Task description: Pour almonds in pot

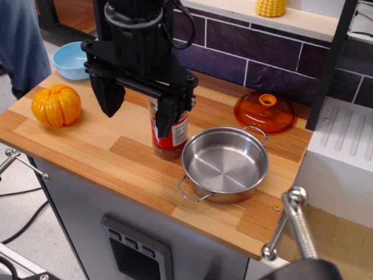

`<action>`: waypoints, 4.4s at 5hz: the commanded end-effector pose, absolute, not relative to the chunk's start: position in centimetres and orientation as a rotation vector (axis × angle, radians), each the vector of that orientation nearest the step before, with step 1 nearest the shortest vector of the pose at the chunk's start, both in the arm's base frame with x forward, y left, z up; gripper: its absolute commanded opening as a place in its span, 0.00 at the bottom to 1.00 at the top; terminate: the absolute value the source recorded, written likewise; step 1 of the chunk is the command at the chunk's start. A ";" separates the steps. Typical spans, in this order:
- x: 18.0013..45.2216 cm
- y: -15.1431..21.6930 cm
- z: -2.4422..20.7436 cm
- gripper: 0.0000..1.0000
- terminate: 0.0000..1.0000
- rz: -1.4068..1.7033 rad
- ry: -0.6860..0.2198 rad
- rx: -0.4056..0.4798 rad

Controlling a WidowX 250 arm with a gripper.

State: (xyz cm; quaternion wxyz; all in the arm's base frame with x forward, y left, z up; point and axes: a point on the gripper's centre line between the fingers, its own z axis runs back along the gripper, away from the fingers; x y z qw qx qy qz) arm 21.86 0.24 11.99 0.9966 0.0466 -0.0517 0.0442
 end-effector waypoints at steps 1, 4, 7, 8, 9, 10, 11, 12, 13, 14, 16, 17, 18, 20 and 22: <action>21.9 0.2 12.0 1.00 0.00 0.088 -0.104 0.093; 24.9 4.5 17.3 1.00 0.00 0.577 0.107 -0.271; 31.4 9.4 12.7 1.00 0.00 0.966 0.357 -0.285; 30.2 8.8 10.0 1.00 0.00 0.988 0.425 -0.240; 30.3 8.6 8.2 1.00 0.00 0.995 0.483 -0.215; 30.4 8.3 7.0 1.00 0.00 1.028 0.512 -0.198; 30.9 8.0 6.4 1.00 0.00 1.060 0.552 -0.211; 30.7 6.8 6.2 1.00 0.00 1.021 0.578 -0.253; 30.6 5.7 6.1 1.00 0.00 1.001 0.577 -0.267; 29.9 4.5 6.0 1.00 0.00 0.963 0.618 -0.254; 28.2 3.4 5.7 1.00 0.00 0.934 0.683 -0.243; 27.4 2.8 4.9 1.00 0.00 0.927 0.712 -0.211; 27.6 2.7 5.4 0.00 0.00 0.934 0.682 -0.220; 29.9 1.6 9.0 0.00 0.00 0.910 0.536 -0.266; 30.9 -1.2 11.2 0.00 0.00 0.823 0.051 -0.191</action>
